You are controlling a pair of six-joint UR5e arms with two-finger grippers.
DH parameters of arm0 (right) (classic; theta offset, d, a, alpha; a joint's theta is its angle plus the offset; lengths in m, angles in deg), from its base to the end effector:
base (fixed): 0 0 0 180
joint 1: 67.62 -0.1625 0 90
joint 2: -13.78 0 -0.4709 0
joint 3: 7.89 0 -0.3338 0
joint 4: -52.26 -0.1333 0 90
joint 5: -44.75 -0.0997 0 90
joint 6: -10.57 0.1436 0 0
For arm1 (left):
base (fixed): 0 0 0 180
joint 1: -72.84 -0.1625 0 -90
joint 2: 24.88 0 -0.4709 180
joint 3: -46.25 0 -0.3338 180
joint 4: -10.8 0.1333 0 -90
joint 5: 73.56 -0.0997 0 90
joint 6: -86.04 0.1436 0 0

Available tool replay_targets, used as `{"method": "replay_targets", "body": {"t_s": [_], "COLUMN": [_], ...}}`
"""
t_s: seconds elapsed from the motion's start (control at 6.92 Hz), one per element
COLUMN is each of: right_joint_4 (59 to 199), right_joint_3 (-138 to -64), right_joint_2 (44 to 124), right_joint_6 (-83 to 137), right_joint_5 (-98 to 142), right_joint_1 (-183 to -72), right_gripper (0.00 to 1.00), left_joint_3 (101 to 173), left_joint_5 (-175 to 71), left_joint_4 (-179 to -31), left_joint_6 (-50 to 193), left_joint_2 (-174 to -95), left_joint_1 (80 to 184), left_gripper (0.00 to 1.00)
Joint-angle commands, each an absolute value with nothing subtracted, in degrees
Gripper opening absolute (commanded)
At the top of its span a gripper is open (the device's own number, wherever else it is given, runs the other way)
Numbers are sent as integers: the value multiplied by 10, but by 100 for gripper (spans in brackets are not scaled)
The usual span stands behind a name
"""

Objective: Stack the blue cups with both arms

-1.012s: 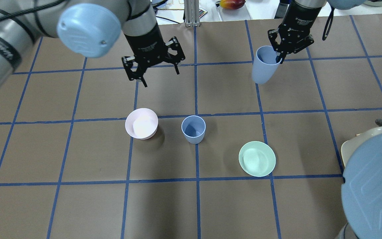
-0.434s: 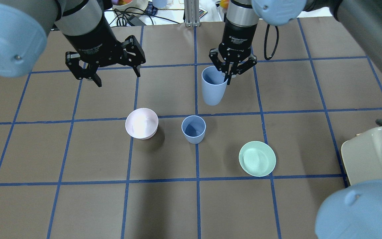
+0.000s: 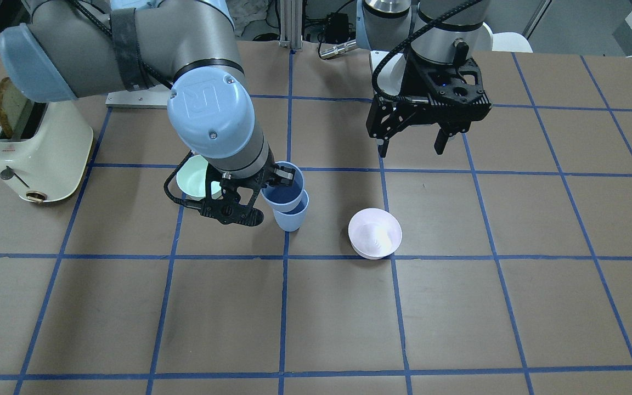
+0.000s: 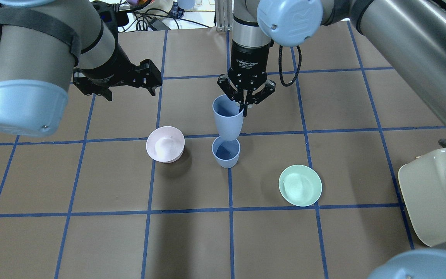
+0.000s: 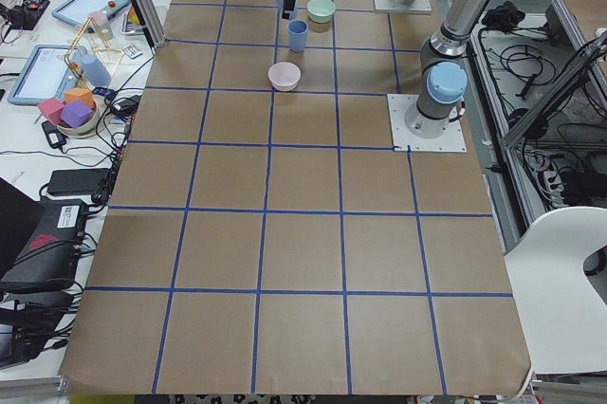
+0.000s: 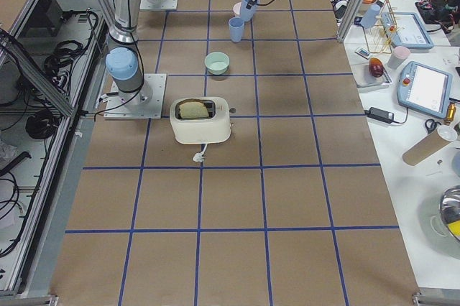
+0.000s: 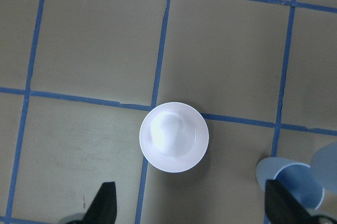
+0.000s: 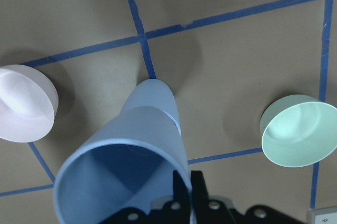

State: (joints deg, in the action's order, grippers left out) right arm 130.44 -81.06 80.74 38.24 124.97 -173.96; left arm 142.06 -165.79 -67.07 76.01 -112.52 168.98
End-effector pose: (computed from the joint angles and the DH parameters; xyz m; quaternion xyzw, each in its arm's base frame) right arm 0.3109 -0.4999 0.3943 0.1104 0.9779 0.1763 0.0196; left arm -0.1734 -0.4179 0.4861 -0.0353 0.9963 -0.0776 0.0086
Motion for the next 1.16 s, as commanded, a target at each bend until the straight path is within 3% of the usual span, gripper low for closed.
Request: {"method": "replay_targets", "body": {"t_s": [0.0,1.01], "right_joint_4": [1304,1325], "right_joint_3": [-836,-842], "right_joint_2": [809,801], "right_joint_6": [388,386], "right_joint_5": [1247,1246], "right_joint_1": [-1747,-1748], "right_gripper": [0,0], "left_joint_3": [1362,1364], "left_joint_5": [-1646,-1646], "left_joint_4": [-795,-793], "left_joint_6": [787,786], "left_joint_2": [-1135,-1135], "left_joint_1": [1682,1683], "left_gripper": [100,100]}}
